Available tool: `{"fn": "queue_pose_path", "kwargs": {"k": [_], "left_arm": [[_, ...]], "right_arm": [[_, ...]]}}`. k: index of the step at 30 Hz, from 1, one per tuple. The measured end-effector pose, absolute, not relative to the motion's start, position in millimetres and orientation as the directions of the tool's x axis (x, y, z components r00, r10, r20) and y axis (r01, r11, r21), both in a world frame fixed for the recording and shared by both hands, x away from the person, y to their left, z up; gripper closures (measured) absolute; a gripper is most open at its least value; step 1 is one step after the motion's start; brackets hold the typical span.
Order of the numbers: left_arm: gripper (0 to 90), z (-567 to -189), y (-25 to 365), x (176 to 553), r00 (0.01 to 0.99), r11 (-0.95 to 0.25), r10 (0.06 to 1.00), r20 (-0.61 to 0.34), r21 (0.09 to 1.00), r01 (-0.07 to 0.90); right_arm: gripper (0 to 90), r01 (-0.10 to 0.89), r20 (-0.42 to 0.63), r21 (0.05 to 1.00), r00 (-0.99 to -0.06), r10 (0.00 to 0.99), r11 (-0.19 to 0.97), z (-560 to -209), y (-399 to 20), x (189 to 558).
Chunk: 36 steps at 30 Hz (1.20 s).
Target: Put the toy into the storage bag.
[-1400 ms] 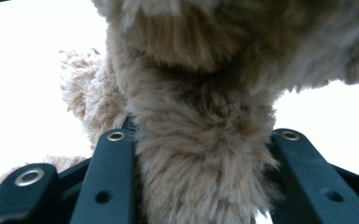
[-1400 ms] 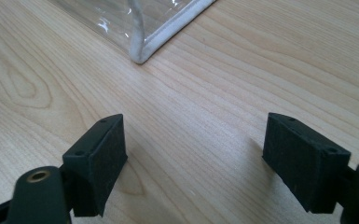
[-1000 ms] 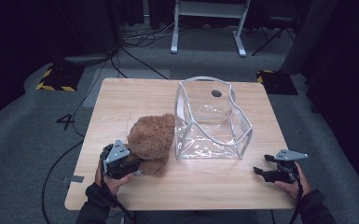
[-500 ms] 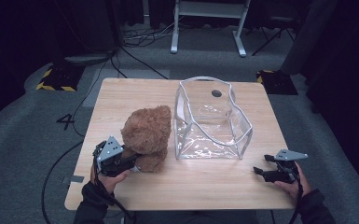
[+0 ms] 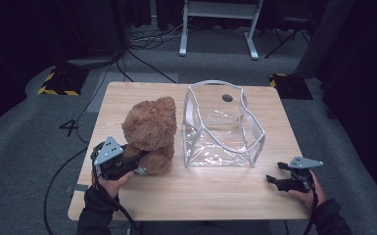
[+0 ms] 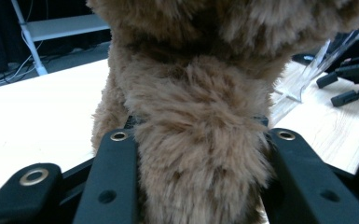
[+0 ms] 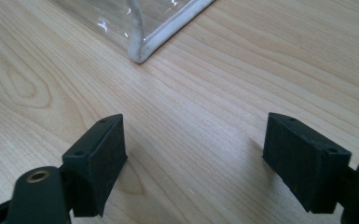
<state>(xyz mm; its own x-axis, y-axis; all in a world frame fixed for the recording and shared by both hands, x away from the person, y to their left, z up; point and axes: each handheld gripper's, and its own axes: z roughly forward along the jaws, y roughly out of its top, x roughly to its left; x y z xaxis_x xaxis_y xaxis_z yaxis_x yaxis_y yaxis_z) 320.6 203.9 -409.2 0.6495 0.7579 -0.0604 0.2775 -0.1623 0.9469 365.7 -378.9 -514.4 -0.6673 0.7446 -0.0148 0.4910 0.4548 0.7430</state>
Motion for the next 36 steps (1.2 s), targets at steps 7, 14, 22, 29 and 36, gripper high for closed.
{"fn": "queue_pose_path", "kwargs": {"k": [7,14,22,29,36], "left_arm": [[61.9,-398,200,326,0.633,-0.146,0.772,-0.054,0.955,0.259],[62.1,-391,197,329,0.633,-0.137,0.772,-0.052,0.96,0.246],[62.3,-373,196,332,0.642,-0.118,0.765,-0.045,0.971,0.208],[62.2,-365,192,337,0.633,-0.099,0.773,-0.048,0.976,0.195],[62.3,-357,187,342,0.633,-0.086,0.773,-0.045,0.981,0.174]], "right_arm": [[21.4,0.491,-0.015,0.743,-0.667,0.745,0.455,-514,-379,366],[21.4,0.491,-0.014,0.743,-0.668,0.744,0.454,-514,-379,366],[21.3,0.491,-0.015,0.743,-0.667,0.745,0.455,-514,-379,366],[21.3,0.491,-0.014,0.744,-0.668,0.744,0.454,-514,-379,366],[21.4,0.491,-0.013,0.744,-0.667,0.745,0.454,-514,-379,366]]}}
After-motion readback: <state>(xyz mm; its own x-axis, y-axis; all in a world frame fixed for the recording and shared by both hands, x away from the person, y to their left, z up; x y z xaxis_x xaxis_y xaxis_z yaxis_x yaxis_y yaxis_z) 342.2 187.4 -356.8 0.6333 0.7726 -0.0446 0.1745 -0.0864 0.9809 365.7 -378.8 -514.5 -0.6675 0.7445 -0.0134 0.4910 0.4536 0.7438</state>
